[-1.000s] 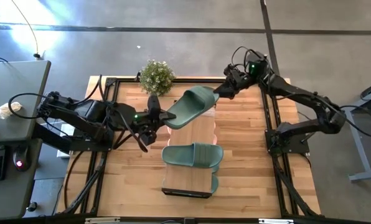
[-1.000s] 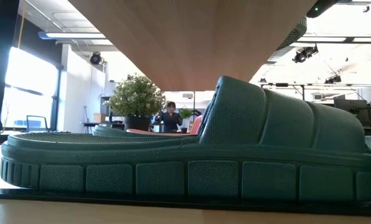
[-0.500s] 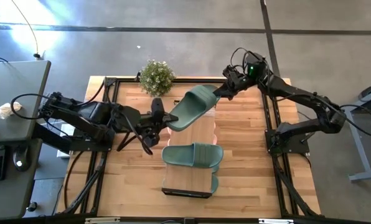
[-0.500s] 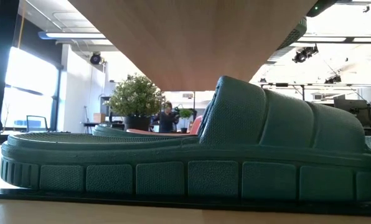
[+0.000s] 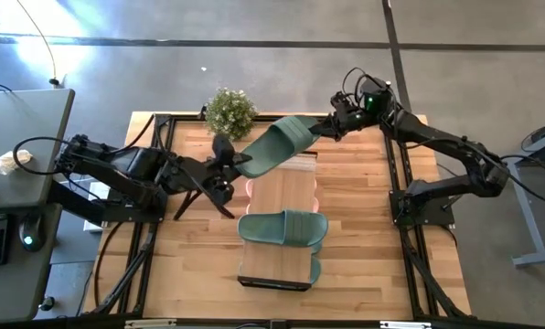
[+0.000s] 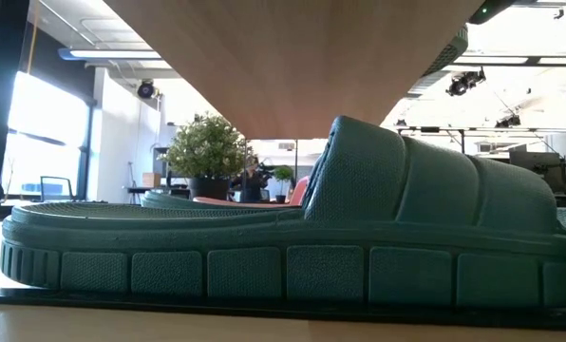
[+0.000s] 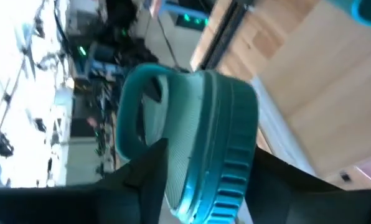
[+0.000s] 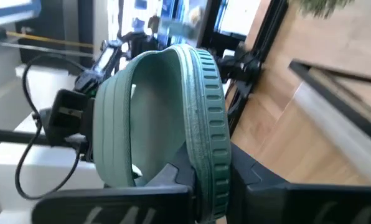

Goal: Pick and place slides into the shelf
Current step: Put the green slide on the shelf aligned with the other green slide

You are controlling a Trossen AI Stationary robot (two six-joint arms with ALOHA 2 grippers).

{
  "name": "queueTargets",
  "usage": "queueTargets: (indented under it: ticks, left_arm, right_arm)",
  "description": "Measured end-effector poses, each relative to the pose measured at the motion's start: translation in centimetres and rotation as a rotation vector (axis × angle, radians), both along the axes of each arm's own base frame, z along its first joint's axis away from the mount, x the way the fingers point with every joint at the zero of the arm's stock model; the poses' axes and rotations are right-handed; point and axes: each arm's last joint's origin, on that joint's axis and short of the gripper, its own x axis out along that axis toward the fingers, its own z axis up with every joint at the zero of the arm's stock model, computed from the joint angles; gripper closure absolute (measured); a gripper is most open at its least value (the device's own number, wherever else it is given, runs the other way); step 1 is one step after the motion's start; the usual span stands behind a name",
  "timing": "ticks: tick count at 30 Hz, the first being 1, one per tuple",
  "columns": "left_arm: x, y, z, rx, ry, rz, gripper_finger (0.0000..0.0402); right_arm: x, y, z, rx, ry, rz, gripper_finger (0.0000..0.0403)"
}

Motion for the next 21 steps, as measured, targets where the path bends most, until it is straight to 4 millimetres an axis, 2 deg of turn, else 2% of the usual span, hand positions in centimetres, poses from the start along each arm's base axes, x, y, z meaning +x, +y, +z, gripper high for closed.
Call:
queueTargets:
  ticks: [6,11,14,21]
  left_arm:
    - [-1.6,0.4,0.4,-0.06,-0.034,0.079,0.019]
    - [-3.1,0.7,1.0,-0.11,-0.07,0.125,0.0161]
    - [-4.3,1.0,1.3,-0.114,-0.087,0.179,0.0149]
    - [-5.9,1.5,1.7,-0.097,-0.126,0.285,0.0145]
  right_arm:
    - [-1.1,0.5,1.1,-0.064,-0.004,-0.129,0.0388]
    - [-3.0,1.7,2.6,-0.143,-0.006,-0.295,0.0388]
    - [-4.3,3.3,3.5,-0.185,0.012,-0.395,0.0388]
    - [-6.7,8.5,4.2,-0.207,0.104,-0.523,0.0389]
